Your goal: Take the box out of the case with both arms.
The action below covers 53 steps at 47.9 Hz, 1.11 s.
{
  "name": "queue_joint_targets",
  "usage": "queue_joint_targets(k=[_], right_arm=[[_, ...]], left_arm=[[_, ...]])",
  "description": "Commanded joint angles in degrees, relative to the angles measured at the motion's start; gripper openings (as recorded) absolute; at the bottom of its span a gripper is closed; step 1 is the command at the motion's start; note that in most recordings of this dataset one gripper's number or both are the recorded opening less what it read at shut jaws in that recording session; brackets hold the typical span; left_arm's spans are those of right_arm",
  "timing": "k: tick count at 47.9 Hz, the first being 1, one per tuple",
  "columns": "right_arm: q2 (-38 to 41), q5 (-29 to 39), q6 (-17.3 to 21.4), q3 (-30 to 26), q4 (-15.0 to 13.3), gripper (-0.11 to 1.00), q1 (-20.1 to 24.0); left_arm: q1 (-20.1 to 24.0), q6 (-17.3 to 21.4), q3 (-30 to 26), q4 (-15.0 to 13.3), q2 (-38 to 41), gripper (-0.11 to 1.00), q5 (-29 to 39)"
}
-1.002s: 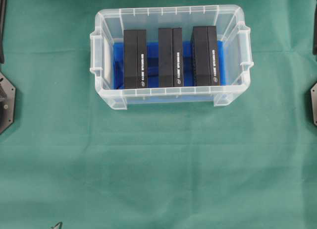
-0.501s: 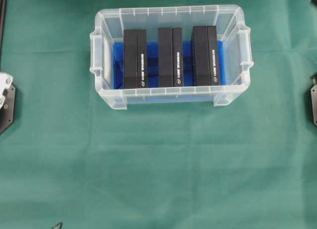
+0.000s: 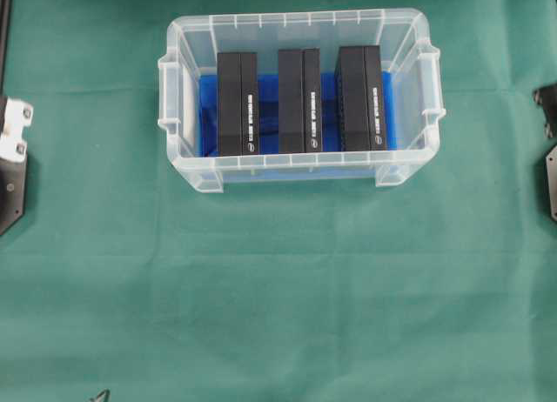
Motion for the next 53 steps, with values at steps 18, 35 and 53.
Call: queue_joint_targets(k=[18,35,53], right_arm=[[1.58,-4.22,-14.59,0.09,-1.23,0.02,-16.70],[1.14,-4.83,-14.77,1.76,-0.88,0.02,-16.70],[1.14,-6.94,-14.85,3.34,-0.88,0.02,-16.70]], left_arm=[[16.70,17.14,-1.14,0.35,-0.18,0.01,0.97],[16.61,19.42,0.26,-0.18,-0.44,0.01,0.70],[16.61,19.69,1.23,-0.18,-0.44,0.30,0.44]])
